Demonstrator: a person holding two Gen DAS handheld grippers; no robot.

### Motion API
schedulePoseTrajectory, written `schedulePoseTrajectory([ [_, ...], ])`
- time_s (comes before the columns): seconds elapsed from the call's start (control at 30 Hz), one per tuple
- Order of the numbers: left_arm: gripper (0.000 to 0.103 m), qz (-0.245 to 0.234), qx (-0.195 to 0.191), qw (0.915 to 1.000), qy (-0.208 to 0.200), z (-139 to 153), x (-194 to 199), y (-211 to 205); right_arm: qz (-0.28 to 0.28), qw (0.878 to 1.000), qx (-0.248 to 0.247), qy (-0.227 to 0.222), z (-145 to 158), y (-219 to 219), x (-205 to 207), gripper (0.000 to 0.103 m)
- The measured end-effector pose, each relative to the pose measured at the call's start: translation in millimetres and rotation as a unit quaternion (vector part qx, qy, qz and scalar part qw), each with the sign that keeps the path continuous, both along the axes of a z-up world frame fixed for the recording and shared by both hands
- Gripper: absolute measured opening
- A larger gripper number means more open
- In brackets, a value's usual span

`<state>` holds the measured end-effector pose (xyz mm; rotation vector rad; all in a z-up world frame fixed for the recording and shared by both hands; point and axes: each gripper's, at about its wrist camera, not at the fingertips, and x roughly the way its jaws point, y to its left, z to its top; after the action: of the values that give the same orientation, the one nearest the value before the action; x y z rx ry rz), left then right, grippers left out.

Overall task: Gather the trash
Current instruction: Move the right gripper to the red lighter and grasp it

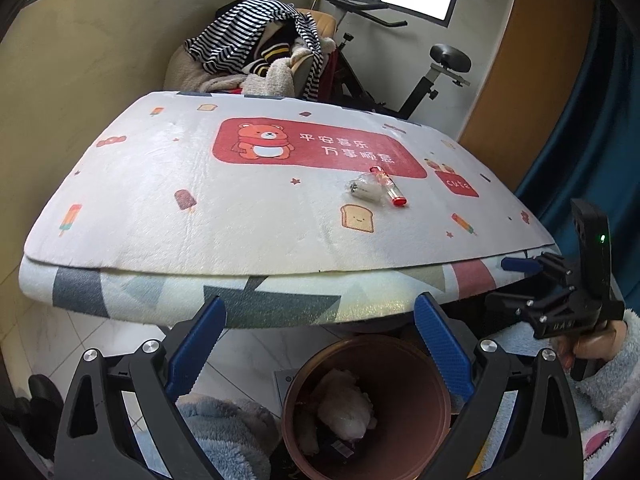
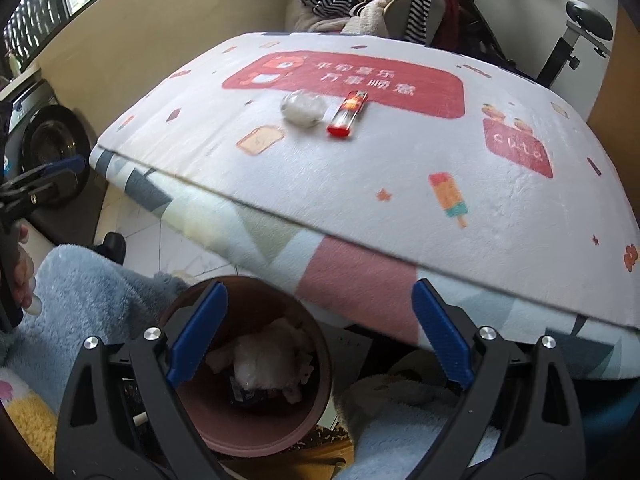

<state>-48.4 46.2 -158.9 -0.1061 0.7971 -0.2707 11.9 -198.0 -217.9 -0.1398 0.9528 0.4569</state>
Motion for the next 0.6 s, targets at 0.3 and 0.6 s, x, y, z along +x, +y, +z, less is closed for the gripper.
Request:
schedulePoseTrajectory([
  [0.3, 0.093, 0.0, -0.001, 0.9998, 0.021, -8.4, 42.8, -10.2, -0.012, 1.0, 0.022, -0.015, 6.7, 1.2, 69.4, 0.055],
  [0.6, 0.093, -0.008, -0.003, 0.9999, 0.008, -3.5, 85.2, -21.6, -0.036, 0.998, 0.041, 0.023, -4.1, 18.8, 159.3, 0.043],
])
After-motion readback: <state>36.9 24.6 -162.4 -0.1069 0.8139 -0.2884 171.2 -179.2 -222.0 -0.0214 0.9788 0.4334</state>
